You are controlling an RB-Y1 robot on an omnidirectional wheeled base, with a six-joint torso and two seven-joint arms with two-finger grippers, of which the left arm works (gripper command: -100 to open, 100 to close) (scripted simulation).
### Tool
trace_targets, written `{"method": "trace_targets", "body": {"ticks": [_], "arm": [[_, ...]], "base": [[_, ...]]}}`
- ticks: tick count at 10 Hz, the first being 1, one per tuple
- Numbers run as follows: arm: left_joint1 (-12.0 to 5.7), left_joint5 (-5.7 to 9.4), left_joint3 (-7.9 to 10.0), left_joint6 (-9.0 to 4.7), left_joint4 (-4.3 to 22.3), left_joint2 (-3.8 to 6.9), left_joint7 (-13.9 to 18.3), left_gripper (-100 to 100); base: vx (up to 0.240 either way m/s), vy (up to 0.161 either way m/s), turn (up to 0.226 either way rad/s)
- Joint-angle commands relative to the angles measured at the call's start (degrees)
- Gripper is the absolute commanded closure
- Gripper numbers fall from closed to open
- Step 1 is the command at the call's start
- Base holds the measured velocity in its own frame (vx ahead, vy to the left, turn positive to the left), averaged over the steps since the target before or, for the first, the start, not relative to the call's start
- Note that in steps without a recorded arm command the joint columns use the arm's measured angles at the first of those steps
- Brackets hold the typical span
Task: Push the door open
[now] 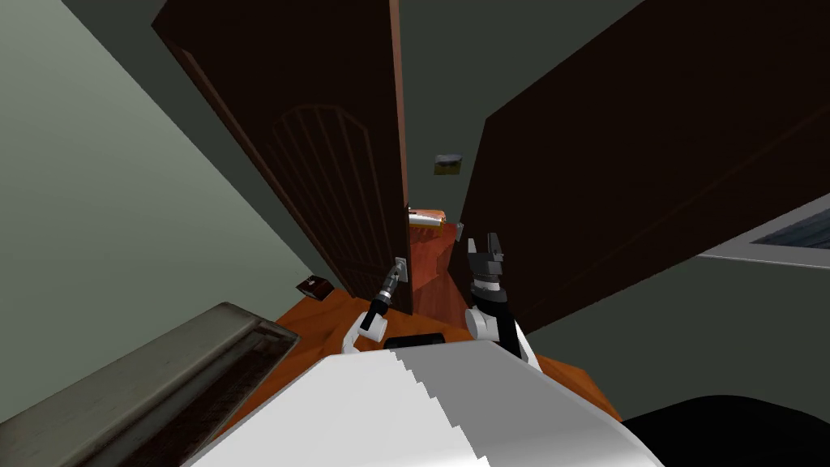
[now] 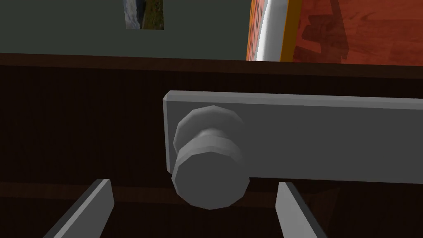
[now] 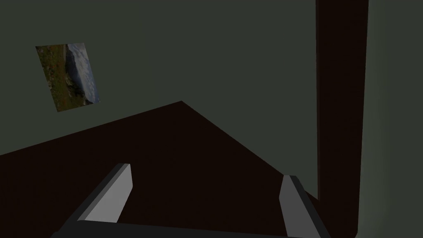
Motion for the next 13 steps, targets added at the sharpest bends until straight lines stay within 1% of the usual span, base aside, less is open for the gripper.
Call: {"method": "trace_targets", "body": {"ticks": [1,2,3,4,9,10,11,13], "arm": [[-0.65,0.01,0.47,-0.46,1.26,-0.48,-0.10,-100],[-0.83,0.01,0.59,-0.58,1.61,-0.61,-0.12,-100],[-0.71,0.00,0.48,-0.49,1.38,-0.54,-0.11,-100],[-0.71,0.00,0.48,-0.49,1.38,-0.54,-0.11,100],[-0.71,0.00,0.48,-0.49,1.38,-0.54,-0.11,100],[-1.20,0.02,1.24,-0.35,1.60,-0.69,-0.38,100],[-1.27,0.03,1.45,-0.32,1.68,-0.73,-0.45,100],[-1.70,0.06,2.64,-0.16,2.15,-0.97,-0.87,100]], "base": [[0.195,-0.023,-0.045],[0.178,-0.041,-0.035],[0.076,-0.027,0.002],[-0.008,0.006,0.003],[-0.007,0.004,-0.006],[0.106,-0.038,0.034],[0.132,-0.077,0.042],[0.155,-0.086,0.048]]}}
